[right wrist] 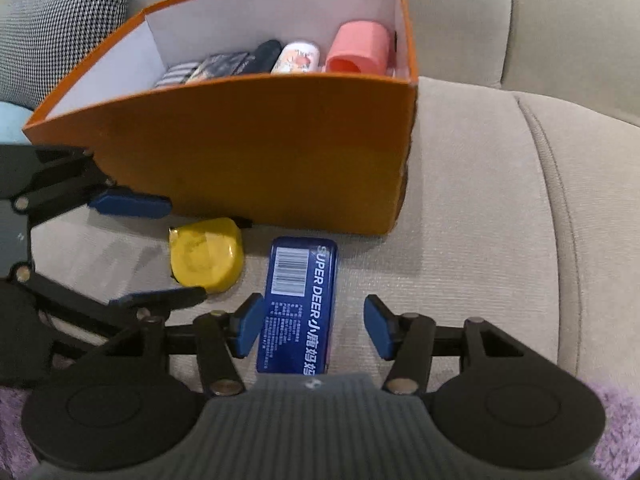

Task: Organize rigid objects
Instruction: 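Grasp the yellow round container with the left tool while the right grasps the blue tin, then lift the yellow container and blue tin with both tools over the orange box, then lower the blue tin into the box with the right tool while the left lowers the yellow container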

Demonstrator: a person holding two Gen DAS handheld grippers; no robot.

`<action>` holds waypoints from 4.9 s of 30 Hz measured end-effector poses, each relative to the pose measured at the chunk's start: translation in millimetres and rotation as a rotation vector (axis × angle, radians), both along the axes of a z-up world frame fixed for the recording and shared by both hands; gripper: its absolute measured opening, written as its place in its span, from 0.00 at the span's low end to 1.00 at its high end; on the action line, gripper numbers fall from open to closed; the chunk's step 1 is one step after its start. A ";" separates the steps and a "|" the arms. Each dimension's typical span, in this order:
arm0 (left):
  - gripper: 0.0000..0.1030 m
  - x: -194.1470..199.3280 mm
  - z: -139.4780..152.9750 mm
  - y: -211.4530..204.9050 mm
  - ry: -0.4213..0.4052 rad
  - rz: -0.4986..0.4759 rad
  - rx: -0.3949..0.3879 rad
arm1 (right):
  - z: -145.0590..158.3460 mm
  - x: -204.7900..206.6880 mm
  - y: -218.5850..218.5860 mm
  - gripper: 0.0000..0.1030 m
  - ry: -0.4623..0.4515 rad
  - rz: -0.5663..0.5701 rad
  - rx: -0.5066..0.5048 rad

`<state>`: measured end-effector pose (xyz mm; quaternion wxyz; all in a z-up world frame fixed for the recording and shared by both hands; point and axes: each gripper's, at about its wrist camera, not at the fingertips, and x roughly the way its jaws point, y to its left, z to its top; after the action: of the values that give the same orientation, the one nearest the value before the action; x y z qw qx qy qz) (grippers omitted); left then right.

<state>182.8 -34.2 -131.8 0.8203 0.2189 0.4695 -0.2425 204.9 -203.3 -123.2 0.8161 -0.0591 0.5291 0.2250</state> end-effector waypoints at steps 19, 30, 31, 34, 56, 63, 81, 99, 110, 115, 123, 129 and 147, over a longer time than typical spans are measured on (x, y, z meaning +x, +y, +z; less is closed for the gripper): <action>0.56 -12.4 -12.9 -2.7 0.132 0.039 -0.004 | -16.4 3.8 16.4 0.45 0.034 0.084 -0.027; 0.62 -17.9 -10.7 -5.5 0.098 0.145 -0.035 | -22.1 14.7 22.7 0.45 0.033 0.068 -0.022; 0.61 -19.0 -11.0 -5.7 0.095 0.139 -0.033 | -23.6 15.3 25.3 0.47 0.031 0.072 -0.026; 0.58 -22.6 -9.5 -4.8 0.093 0.148 -0.044 | -27.5 15.5 32.5 0.46 0.021 0.084 -0.048; 0.57 -52.8 92.8 50.8 -0.076 0.328 -0.222 | 60.4 -27.0 26.9 0.44 -0.143 0.199 0.059; 0.57 -37.1 130.9 74.4 -0.188 0.355 -0.185 | 118.0 -19.8 42.0 0.44 -0.246 0.273 0.104; 0.57 34.0 120.4 112.1 -0.232 0.298 -0.077 | 137.7 83.4 132.9 0.44 -0.211 0.290 0.125; 0.57 36.5 103.5 143.5 -0.199 0.291 -0.080 | 79.2 117.4 179.1 0.44 -0.115 0.567 0.017; 0.57 53.9 110.2 144.8 -0.170 0.268 -0.077 | 53.1 119.0 204.4 0.45 -0.024 0.969 -0.066; 0.57 56.0 104.0 139.1 -0.138 0.246 -0.073 | 45.1 128.8 218.7 0.45 0.049 1.103 -0.088; 0.57 64.2 93.5 126.3 -0.072 0.200 -0.062 | 28.2 131.1 230.5 0.45 0.147 1.271 -0.155; 0.57 71.0 84.5 120.6 -0.034 0.199 -0.049 | 15.7 134.7 237.8 0.46 0.199 1.313 -0.147; 0.57 87.8 60.8 127.7 -0.002 0.231 -0.040 | 9.3 150.0 229.6 0.20 0.053 1.171 -0.128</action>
<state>270.6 93.5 -70.9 0.8473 0.1469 0.4860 -0.1556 354.9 26.3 -113.9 0.5372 -0.3849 0.4410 0.6073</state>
